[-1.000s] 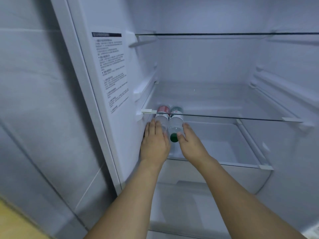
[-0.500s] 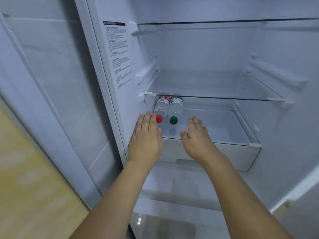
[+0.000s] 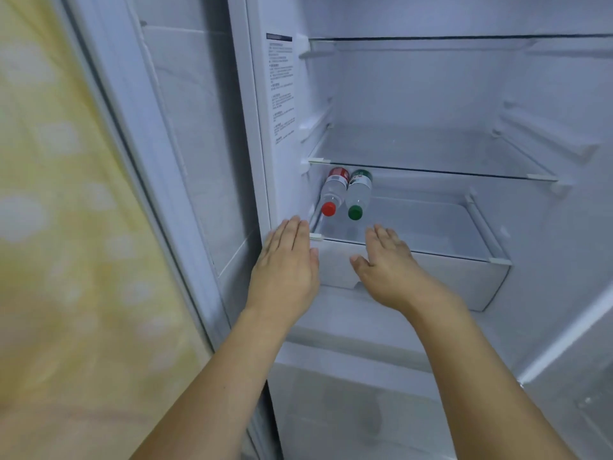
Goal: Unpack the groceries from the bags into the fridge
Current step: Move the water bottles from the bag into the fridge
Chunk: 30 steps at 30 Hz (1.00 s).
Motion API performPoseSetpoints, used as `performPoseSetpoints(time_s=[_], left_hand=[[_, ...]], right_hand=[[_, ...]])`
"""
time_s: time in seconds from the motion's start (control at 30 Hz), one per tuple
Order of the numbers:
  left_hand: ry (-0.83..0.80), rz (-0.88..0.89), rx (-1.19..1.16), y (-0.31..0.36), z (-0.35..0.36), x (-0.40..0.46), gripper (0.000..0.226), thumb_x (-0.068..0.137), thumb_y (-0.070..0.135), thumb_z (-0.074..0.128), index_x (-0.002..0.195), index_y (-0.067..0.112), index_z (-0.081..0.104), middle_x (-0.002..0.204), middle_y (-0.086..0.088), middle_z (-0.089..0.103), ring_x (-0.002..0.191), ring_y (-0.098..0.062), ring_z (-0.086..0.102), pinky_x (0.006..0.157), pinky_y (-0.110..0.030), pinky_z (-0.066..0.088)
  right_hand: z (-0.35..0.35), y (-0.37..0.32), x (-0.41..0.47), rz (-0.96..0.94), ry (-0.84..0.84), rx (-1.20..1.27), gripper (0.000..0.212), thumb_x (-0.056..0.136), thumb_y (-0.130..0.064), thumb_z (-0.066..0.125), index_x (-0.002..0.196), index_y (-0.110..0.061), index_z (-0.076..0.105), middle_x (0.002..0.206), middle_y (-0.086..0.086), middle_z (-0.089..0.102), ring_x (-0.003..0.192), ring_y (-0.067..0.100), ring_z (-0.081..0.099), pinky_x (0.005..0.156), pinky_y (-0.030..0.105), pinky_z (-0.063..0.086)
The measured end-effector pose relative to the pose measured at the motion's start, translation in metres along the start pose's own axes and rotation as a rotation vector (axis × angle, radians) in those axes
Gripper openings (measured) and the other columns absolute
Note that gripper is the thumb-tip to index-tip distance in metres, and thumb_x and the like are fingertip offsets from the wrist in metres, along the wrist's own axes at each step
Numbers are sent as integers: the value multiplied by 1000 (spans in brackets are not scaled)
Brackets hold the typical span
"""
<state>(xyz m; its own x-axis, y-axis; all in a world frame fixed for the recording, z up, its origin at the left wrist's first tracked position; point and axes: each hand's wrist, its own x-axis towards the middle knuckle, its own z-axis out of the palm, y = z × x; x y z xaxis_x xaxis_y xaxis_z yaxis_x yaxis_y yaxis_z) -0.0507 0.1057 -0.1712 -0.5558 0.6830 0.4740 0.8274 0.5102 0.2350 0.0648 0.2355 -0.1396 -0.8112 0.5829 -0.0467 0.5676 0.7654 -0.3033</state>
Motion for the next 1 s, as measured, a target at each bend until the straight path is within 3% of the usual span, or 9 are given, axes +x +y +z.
performPoseSetpoints(time_s=[0.27, 0.47, 1.0], left_hand=[[-24, -8, -11, 8, -18, -16, 53, 106, 28, 30, 154, 7, 22, 162, -8, 19, 150, -22, 12, 123, -31, 5], [-50, 42, 11, 35, -18, -1, 52, 105, 27, 30, 152, 4, 25, 160, -11, 23, 149, -26, 16, 122, -39, 11], [-69, 128, -13, 61, -2, 23, 54, 105, 29, 32, 152, 4, 24, 161, -12, 21, 149, -26, 15, 121, -34, 6]], right_hand=[[0, 0, -29, 9, -10, 22, 63, 106, -36, 24, 156, -10, -3, 163, 5, -12, 150, 21, -13, 119, 34, -6], [-21, 29, -43, 56, -6, 13, 62, 106, -35, 24, 155, -9, -4, 163, 6, -12, 150, 21, -12, 121, 35, -5], [-33, 49, -49, 129, 41, 11, 62, 106, -34, 26, 155, -9, -2, 163, 7, -11, 150, 22, -10, 122, 35, -4]])
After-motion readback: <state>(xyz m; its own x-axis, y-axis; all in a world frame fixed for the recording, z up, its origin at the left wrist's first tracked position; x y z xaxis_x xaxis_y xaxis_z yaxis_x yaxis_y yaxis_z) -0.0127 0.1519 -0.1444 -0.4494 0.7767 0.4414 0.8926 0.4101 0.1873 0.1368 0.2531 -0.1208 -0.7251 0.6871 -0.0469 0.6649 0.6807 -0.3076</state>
